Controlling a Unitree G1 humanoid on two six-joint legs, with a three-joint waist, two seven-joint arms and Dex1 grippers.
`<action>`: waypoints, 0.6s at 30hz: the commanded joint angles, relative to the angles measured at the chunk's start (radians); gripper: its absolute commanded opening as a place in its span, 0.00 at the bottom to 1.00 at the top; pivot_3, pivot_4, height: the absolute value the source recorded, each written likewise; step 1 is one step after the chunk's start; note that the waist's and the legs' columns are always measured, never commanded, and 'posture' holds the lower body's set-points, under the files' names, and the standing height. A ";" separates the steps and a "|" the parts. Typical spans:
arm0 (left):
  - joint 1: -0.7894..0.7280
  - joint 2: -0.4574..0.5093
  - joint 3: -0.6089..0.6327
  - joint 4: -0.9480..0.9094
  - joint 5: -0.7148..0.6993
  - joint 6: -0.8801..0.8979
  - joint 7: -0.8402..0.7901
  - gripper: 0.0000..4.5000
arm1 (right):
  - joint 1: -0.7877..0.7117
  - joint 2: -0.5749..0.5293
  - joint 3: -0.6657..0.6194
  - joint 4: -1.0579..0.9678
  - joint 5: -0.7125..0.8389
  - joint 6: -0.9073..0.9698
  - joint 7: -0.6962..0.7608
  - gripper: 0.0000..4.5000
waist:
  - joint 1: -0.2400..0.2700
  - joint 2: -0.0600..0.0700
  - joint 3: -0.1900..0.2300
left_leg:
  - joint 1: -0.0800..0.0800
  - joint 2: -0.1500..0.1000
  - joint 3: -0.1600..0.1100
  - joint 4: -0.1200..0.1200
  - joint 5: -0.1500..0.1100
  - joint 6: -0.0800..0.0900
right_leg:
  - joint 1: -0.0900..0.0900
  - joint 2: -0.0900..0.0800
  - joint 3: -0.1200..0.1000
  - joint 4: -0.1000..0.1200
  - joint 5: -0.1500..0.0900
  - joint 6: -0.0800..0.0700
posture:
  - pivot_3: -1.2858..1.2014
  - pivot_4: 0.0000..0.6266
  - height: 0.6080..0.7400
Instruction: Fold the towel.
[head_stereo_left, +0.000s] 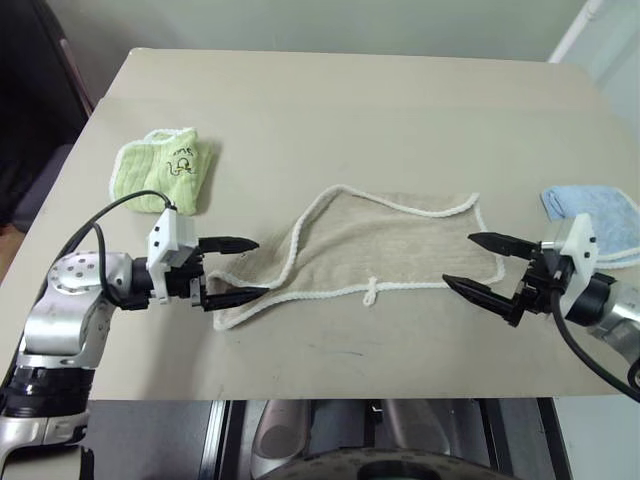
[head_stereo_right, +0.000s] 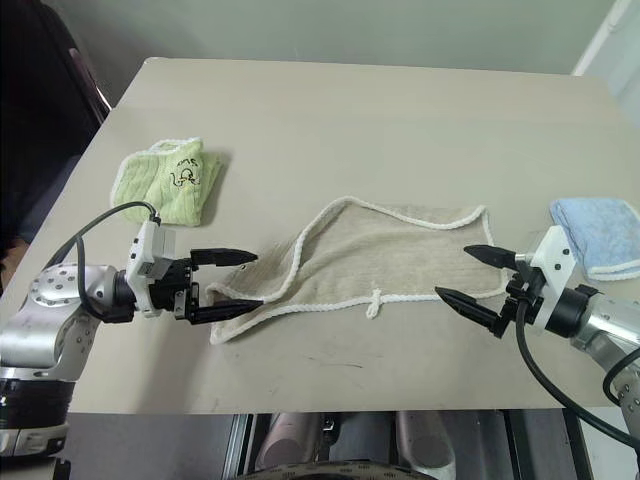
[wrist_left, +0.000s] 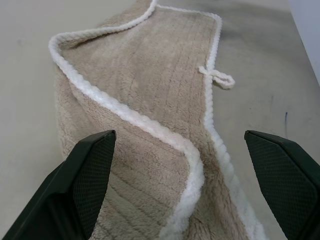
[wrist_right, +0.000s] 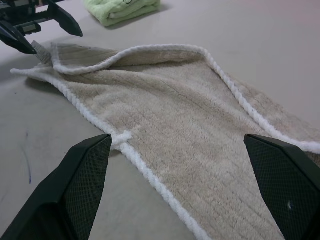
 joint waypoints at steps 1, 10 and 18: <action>0.015 0.002 0.020 -0.029 -0.004 -0.018 0.001 0.99 | 0.001 -0.008 -0.021 -0.012 0.015 -0.005 0.014 1.00 | 0.000 0.000 0.000 | 0.000 0.000 0.000 0.000 0.000 0.000 | 0.000 0.000 0.000 0.000 0.000 0.000 | 0.52 0.24 0.68; 0.001 -0.021 -0.003 0.011 0.015 -0.058 -0.008 0.99 | -0.015 -0.016 -0.026 0.016 0.001 -0.016 0.022 1.00 | -0.001 0.000 0.000 | 0.000 0.000 0.000 0.000 0.000 0.000 | 0.000 0.000 0.000 0.000 0.000 0.000 | 0.52 0.24 0.68; -0.031 -0.052 -0.031 0.048 0.040 -0.104 -0.013 0.99 | -0.142 -0.017 0.047 0.121 -0.092 -0.093 0.043 1.00 | -0.002 0.000 0.000 | 0.000 0.000 0.000 0.000 0.000 0.001 | 0.000 0.000 0.000 0.000 0.001 -0.001 | 0.52 0.24 0.68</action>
